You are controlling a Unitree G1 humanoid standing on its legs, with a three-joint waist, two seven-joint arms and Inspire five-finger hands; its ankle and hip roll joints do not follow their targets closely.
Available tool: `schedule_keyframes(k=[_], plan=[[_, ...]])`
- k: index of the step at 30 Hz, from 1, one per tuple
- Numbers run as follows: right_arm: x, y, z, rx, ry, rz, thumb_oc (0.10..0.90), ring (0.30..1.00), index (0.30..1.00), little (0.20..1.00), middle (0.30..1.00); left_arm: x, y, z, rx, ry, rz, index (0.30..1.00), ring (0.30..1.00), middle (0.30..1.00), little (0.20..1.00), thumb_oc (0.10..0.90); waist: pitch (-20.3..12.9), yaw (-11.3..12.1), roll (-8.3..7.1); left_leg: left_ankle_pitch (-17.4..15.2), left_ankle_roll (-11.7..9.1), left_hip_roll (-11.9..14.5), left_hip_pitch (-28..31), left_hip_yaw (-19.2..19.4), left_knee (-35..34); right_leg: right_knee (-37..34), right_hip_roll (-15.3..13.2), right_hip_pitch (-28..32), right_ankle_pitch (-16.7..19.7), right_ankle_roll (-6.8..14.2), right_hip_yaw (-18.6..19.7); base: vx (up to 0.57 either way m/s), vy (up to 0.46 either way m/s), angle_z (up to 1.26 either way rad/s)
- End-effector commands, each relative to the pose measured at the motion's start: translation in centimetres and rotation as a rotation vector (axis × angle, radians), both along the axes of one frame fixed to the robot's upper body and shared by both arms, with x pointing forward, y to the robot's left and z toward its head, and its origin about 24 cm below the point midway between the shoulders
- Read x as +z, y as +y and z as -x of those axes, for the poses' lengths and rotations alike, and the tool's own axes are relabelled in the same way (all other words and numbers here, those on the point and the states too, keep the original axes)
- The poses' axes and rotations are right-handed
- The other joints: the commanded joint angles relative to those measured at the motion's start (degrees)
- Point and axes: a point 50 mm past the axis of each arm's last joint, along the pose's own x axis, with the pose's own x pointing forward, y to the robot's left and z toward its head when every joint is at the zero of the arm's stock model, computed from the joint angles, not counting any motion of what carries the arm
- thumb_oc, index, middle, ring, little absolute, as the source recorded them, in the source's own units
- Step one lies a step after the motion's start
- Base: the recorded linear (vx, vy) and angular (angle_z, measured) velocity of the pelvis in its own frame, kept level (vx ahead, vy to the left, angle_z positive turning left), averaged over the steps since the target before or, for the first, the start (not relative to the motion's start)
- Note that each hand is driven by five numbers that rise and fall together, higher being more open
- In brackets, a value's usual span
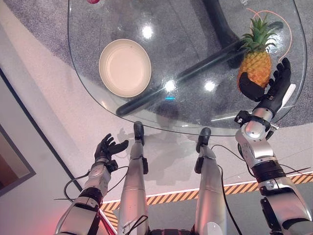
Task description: Pick up the fruit to the plate
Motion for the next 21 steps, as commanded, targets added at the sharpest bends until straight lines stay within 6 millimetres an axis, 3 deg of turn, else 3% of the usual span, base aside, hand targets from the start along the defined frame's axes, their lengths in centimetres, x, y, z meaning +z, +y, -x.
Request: schedule_keyframes(k=[1,7,8,9,21], plan=[[1.8,-1.8,0.7,-0.048,-0.085,-0.001,0.8,0.9,0.9,0.9,0.9,-1.7,1.4,2.2,0.071,0.059,-0.007,0.9,0.9,0.9,0.9,0.8,-0.69,0.2,0.11,-5.85,1.69,-1.08,-0.31,-0.48,6.13,-4.95,0.7,0.09,4.88,-2.31,-3.15,0.0,0.0,0.0],[1.7,-1.8,0.6,-0.026,-0.074,-0.003,0.8,0.9,0.9,0.9,0.9,-1.8,1.4,2.2,0.07,0.059,-0.006,0.9,0.9,0.9,0.9,0.8,-0.69,0.22,0.12,-5.85,1.73,-1.13,-0.39,-0.51,6.18,-5.05,0.66,0.13,4.88,-2.33,-3.18,0.0,0.0,0.0],[1.7,-1.7,0.6,-0.021,-0.074,-0.007,0.229,0.411,0.411,0.329,0.411,-1.7,1.4,2.2,0.068,0.058,-0.008,0.9,0.9,0.9,0.9,0.8,-0.69,0.24,0.09,-5.87,1.68,-1.11,-0.37,-0.49,6.23,-5.02,0.65,0.08,4.91,-2.33,-3.16,0.0,0.0,0.0],[1.7,-1.7,0.6,-0.012,-0.073,-0.006,0.1,0.3,0.3,0.2,0.3,-1.7,1.4,2.2,0.069,0.058,-0.007,0.9,0.9,0.9,0.9,0.8,-0.69,0.21,0.07,-5.85,1.69,-1.14,-0.4,-0.51,6.21,-4.98,0.71,0.04,4.9,-2.32,-3.14,0.0,0.0,0.0],[0.7,-1.5,0.1,0.048,-0.011,-0.054,0.1,0.3,0.3,0.2,0.3,-1.6,1.4,2.1,0.069,0.054,-0.006,0.9,0.9,0.9,0.9,0.8,-0.69,0.34,0.01,-5.6,1.77,-1.15,-0.6,-0.48,5.95,-4.89,0.87,-0.27,4.97,-2.42,-3.28,0.0,0.0,0.0]])
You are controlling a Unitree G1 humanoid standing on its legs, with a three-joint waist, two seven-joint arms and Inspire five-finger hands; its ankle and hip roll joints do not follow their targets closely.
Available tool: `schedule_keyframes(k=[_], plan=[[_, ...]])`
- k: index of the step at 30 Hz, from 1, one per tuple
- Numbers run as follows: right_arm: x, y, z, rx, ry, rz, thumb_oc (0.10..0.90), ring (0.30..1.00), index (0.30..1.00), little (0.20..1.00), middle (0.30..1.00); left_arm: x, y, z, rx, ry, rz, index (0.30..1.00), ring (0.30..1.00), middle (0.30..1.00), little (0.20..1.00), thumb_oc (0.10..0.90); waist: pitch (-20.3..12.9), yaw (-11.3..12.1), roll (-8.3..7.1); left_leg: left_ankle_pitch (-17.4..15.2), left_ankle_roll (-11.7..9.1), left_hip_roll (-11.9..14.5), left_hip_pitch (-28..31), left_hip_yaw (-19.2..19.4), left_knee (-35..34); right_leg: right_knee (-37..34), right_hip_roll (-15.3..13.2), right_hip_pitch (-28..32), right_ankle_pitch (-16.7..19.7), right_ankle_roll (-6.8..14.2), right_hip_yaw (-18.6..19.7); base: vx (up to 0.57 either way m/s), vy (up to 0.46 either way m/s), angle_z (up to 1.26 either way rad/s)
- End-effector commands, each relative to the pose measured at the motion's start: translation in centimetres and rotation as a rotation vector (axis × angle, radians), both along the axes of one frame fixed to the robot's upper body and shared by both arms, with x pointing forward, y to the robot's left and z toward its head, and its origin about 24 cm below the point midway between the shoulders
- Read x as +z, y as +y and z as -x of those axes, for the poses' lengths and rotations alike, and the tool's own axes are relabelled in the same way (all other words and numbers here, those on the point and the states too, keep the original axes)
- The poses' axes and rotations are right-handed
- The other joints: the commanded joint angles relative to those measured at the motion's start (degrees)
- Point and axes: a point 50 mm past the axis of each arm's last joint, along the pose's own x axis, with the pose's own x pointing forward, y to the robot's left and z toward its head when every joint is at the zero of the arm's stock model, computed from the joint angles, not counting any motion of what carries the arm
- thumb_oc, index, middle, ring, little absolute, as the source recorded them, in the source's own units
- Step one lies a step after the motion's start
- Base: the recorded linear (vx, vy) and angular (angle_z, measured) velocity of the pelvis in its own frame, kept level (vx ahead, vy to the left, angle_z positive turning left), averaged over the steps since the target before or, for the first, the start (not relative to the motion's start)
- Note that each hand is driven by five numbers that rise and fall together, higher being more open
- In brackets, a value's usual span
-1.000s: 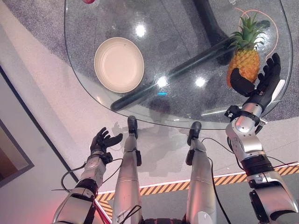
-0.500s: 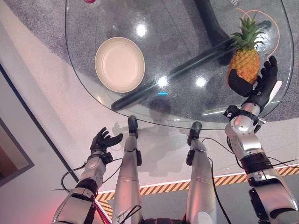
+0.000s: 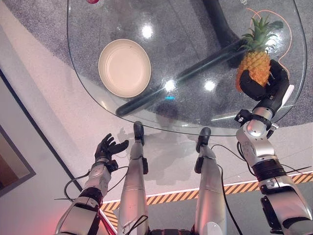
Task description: Pick up the fruit to the plate
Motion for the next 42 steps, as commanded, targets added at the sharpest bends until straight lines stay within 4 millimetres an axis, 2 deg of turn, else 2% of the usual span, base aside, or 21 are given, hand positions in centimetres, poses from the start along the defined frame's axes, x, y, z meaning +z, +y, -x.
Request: schedule_keyframes(k=[1,12,17,23,26,27,29,32,33,36,41,42], plan=[[0.4,-1.2,0.4,0.016,-0.016,0.007,0.1,0.3,0.3,0.2,0.3,-1.6,1.5,2.1,0.071,0.055,-0.006,0.9,0.9,0.9,0.9,0.8,-0.69,0.55,-0.03,-5.6,1.78,-1.06,-0.6,-0.45,5.98,-4.88,0.97,-0.29,5.04,-2.47,-3.23,0.0,0.0,0.0],[0.5,-1.3,0.3,0.026,-0.012,0.0,0.1,0.3,0.3,0.2,0.3,-1.5,1.4,2.1,0.079,0.042,0.002,0.9,0.9,0.9,0.9,0.8,-0.69,0.57,0.07,-5.48,1.79,-1.08,-0.59,-0.4,5.87,-5.06,0.91,-0.29,5.23,-2.46,-3.31,0.0,0.0,0.0],[1.1,-1.2,0.5,0.017,-0.038,0.031,0.1,0.3,0.3,0.2,0.3,-0.5,1.9,1.7,0.167,-0.069,0.068,0.9,0.9,0.9,0.9,0.8,-0.69,0.61,0.07,-5.45,1.72,-1.01,-0.52,-0.41,5.77,-4.9,1.02,-0.3,5.05,-2.51,-3.2,0.0,0.0,0.0],[1.5,-0.8,1.3,-0.006,-0.093,0.093,0.1,0.3,0.3,0.2,0.3,3.7,5.0,0.8,0.469,-0.361,0.234,0.9,0.9,0.9,0.9,0.8,-0.69,0.92,0.04,-5.86,1.64,-1.2,0.31,-0.8,5.78,-4.58,0.8,0.44,4.46,-2.43,-3.13,0.0,0.0,0.0],[2.1,-0.5,1.7,-0.017,-0.132,0.12,0.1,0.3,0.3,0.2,0.3,6.1,6.2,0.5,0.567,-0.486,0.229,0.9,0.9,0.9,0.9,0.8,-0.69,1.07,-0.17,-5.93,1.59,-1.25,0.68,-0.87,5.62,-4.7,0.67,0.87,4.33,-2.46,-3.37,0.0,-0.01,0.0],[2.4,-0.4,1.9,-0.02,-0.154,0.132,0.1,0.3,0.3,0.2,0.3,7.5,6.6,0.3,0.604,-0.553,0.215,0.9,0.9,0.9,0.9,0.8,-0.69,1.16,-0.3,-5.93,1.56,-1.28,0.92,-0.98,5.5,-4.76,0.64,1.18,4.25,-2.51,-3.5,-0.01,-0.031,0.01],[2.5,-0.2,2.1,-0.033,-0.168,0.153,0.1,0.3,0.3,0.2,0.3,8.5,6.8,0.2,0.632,-0.603,0.223,0.9,0.9,0.9,0.9,0.8,-0.69,1.2,-0.37,-5.96,1.59,-1.33,1.18,-1.07,5.43,-4.7,0.64,1.44,4.15,-2.54,-3.58,0.0,0.0,0.0],[3.7,0.5,2.5,-0.058,-0.218,0.219,0.1,0.3,0.3,0.2,0.3,11.4,7.6,-0.1,0.702,-0.732,0.218,0.9,0.9,0.9,0.9,0.8,-0.69,1.09,-0.55,-6.14,1.52,-1.34,1.57,-1.02,5.29,-4.85,0.69,1.89,3.92,-2.53,-3.63,0.0,0.0,0.0],[3.8,0.6,2.5,-0.058,-0.226,0.228,0.1,0.3,0.3,0.2,0.3,11.6,7.6,-0.2,0.706,-0.744,0.217,0.9,0.9,0.9,0.9,0.8,-0.69,1.07,-0.59,-6.14,1.5,-1.31,1.59,-1.0,5.25,-4.88,0.69,1.94,3.9,-2.54,-3.63,0.0,0.0,0.0],[4.8,1.1,2.8,-0.081,-0.259,0.298,0.1,0.3,0.3,0.2,0.3,14.1,7.7,-0.4,0.744,-0.852,0.21,0.9,0.9,0.9,0.9,0.8,-0.69,0.99,-0.84,-6.12,1.43,-1.19,1.65,-0.95,5.23,-4.91,0.82,2.14,3.74,-2.7,-3.54,0.0,-0.006,0.01],[5.7,1.9,3.5,-0.093,-0.315,0.366,0.1,0.3,0.3,0.2,0.3,17.7,6.6,-0.4,0.728,-1.036,0.228,0.9,0.9,0.9,0.9,0.8,-0.69,0.99,-0.99,-6.49,1.44,-1.03,1.86,-0.93,5.45,-4.58,0.82,2.57,3.2,-2.79,-3.53,0.0,0.0,0.0],[5.7,1.9,3.5,-0.094,-0.318,0.37,0.1,0.3,0.3,0.2,0.3,17.9,6.5,-0.4,0.725,-1.044,0.226,0.9,0.9,0.9,0.9,0.8,-0.69,1.0,-1.0,-6.5,1.44,-1.01,1.9,-0.91,5.42,-4.62,0.81,2.63,3.2,-2.79,-3.54,0.0,0.0,0.0]])
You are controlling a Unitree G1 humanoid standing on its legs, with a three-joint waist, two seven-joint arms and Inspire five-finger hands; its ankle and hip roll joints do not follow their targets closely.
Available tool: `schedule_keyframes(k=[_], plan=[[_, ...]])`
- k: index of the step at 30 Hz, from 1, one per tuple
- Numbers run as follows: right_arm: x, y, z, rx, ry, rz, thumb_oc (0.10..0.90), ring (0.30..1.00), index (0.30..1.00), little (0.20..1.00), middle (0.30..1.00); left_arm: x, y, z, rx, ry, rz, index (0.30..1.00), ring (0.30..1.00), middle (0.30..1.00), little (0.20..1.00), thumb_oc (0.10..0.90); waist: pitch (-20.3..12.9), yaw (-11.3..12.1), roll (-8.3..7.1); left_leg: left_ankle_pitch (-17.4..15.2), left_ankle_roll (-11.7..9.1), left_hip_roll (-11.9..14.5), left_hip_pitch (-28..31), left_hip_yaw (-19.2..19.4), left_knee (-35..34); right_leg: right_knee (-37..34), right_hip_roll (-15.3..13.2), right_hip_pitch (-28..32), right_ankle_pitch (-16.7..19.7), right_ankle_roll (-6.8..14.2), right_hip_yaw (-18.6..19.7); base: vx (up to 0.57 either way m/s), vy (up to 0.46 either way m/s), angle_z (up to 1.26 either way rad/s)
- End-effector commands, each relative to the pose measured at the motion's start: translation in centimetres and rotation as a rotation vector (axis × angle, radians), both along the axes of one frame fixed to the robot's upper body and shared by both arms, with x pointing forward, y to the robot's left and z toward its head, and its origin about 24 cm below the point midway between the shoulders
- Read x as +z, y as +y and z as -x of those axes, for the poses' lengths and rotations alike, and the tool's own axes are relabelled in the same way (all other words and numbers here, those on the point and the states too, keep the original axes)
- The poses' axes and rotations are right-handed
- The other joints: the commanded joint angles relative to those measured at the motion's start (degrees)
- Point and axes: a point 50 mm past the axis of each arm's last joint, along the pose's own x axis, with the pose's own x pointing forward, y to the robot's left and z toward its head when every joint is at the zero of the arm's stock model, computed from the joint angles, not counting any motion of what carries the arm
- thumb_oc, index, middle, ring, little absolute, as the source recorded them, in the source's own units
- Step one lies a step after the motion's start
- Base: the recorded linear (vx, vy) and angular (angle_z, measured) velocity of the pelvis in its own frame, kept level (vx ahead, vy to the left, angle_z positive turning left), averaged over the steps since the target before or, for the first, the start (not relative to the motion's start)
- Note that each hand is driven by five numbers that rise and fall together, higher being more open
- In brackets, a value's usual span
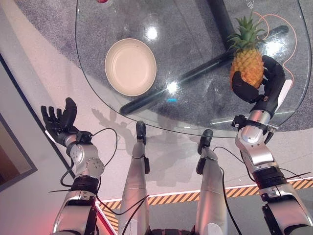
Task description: Pick up the fruit to the plate
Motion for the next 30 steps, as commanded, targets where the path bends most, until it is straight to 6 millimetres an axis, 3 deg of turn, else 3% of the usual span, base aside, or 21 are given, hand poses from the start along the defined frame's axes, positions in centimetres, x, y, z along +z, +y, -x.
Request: schedule_keyframes(k=[1,7,15,23,30], plan=[[5.3,0.2,2.0,-0.044,-0.303,0.088,0.1,0.3,0.3,0.2,0.3,5.8,2.1,1.0,0.148,-0.233,-0.158,0.9,0.9,0.9,0.9,0.8,-0.73,-0.54,-1.09,-6.82,1.44,-0.79,1.49,-0.7,5.35,-5.73,0.99,2.6,3.43,-2.8,-3.61,0.0,0.0,0.0],[6.4,1.6,2.6,-0.029,-0.371,0.183,0.1,0.3,0.3,0.2,0.3,9.7,-1.9,0.8,-0.004,-0.428,-0.317,0.9,0.9,0.9,0.9,0.8,-0.73,-0.33,-1.3,-7.09,1.58,-0.76,1.66,-0.86,5.38,-5.87,0.98,3.09,3.44,-2.66,-3.55,0.0,-0.005,0.0],[7.8,2.6,3.0,-0.002,-0.437,0.241,0.1,0.3,0.3,0.2,0.3,13.0,-5.2,0.3,-0.252,-0.577,-0.48,0.9,0.9,0.9,0.9,0.8,-0.73,-0.55,-1.49,-7.19,1.71,-0.52,2.49,-0.58,5.09,-6.19,1.03,3.94,3.6,-2.43,-3.66,0.0,0.0,0.0],[9.4,3.7,3.8,0.053,-0.51,0.29,0.1,0.3,0.3,0.2,0.3,15.1,-8.8,-0.3,-0.533,-0.638,-0.609,0.9,0.9,0.9,0.9,0.8,-0.73,-1.3,-1.22,-7.1,1.83,-0.39,3.33,0.03,4.65,-6.62,1.13,4.43,4.03,-2.1,-3.25,0.0,0.0,0.0],[10.2,4.4,3.9,0.104,-0.536,0.325,0.1,0.3,0.3,0.2,0.3,15.8,-10.5,-0.9,-0.663,-0.637,-0.643,0.9,0.9,0.9,0.9,0.8,-0.73,-1.78,-1.15,-6.93,1.76,-0.29,3.64,0.5,4.46,-7.17,1.09,4.72,4.4,-1.89,-3.14,0.0,0.002,0.0]])
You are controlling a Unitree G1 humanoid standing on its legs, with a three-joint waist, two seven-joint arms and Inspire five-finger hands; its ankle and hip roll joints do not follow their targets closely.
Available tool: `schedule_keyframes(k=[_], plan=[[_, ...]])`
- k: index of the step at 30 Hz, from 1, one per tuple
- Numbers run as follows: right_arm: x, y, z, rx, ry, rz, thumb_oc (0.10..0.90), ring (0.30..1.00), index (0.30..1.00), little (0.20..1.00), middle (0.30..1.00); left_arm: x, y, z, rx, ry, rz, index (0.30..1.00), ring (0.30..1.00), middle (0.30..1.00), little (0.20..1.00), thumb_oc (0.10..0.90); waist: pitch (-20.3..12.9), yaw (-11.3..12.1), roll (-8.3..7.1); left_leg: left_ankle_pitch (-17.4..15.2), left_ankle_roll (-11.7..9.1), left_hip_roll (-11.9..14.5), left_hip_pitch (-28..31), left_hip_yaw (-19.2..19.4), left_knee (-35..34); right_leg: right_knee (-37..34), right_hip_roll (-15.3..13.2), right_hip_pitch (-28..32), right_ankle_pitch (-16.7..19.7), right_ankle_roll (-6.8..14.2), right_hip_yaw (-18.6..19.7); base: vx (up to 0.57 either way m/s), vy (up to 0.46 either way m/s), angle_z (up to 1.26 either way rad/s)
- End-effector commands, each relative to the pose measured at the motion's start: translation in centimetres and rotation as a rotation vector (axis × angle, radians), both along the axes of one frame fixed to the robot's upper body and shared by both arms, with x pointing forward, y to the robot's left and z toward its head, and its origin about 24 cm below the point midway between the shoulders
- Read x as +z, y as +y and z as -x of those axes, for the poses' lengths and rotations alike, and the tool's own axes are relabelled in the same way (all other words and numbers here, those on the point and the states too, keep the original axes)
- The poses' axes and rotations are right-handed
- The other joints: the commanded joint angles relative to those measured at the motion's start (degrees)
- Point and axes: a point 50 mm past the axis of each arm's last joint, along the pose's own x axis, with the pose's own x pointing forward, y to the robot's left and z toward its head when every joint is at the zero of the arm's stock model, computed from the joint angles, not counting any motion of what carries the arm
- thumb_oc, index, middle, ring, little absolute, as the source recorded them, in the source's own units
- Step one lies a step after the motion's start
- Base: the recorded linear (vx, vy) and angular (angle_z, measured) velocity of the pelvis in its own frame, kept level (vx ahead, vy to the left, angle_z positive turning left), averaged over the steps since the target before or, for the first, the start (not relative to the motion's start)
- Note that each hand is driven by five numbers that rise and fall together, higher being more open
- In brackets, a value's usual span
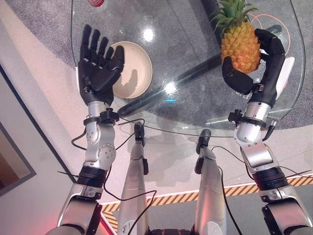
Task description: Pick up the fruit to the plate
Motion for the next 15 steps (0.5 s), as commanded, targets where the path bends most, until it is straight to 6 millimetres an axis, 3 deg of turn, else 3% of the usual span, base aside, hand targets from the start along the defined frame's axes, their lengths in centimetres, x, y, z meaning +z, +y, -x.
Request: schedule_keyframes(k=[1,15], plan=[[6.9,1.8,2.7,0.114,-0.368,0.071,0.1,0.3,0.3,0.2,0.3,6.2,-0.3,1.2,-0.055,-0.268,-0.057,0.9,0.9,0.9,0.9,0.8,-0.79,-0.24,-1.0,-6.94,1.81,-0.31,2.51,0.26,4.6,-6.86,1.05,3.61,4.44,-1.93,-3.26,-0.01,0.023,-0.04],[8.4,3.8,2.8,0.233,-0.389,0.127,0.1,0.3,0.3,0.2,0.3,6.5,-3.7,0.0,-0.241,-0.183,-0.097,0.9,0.9,0.9,0.9,0.8,-0.79,-1.05,-0.7,-6.53,1.75,-0.47,2.25,1.02,4.24,-7.6,0.91,3.27,4.97,-1.57,-3.01,0.0,0.005,0.0]])
